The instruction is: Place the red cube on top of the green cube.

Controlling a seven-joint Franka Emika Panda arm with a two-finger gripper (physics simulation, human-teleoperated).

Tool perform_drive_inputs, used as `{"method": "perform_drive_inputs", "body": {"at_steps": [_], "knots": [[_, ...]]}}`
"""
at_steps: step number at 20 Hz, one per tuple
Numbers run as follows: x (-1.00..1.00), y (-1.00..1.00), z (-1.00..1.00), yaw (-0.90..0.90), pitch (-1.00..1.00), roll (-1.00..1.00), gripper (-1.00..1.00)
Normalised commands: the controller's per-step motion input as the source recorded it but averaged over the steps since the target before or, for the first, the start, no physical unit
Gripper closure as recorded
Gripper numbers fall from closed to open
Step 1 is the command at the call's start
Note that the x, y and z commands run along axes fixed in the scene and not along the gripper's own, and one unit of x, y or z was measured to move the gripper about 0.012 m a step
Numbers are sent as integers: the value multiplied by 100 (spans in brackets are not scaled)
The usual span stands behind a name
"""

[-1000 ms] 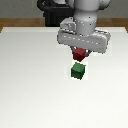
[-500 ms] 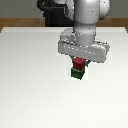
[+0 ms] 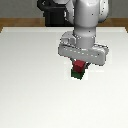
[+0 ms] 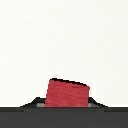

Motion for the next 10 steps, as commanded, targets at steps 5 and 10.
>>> {"method": "perform_drive_inputs", "body": {"at_steps": [5,10], "knots": [[0,0,0,0,0,0,100],[0,0,0,0,0,0,100]]}}
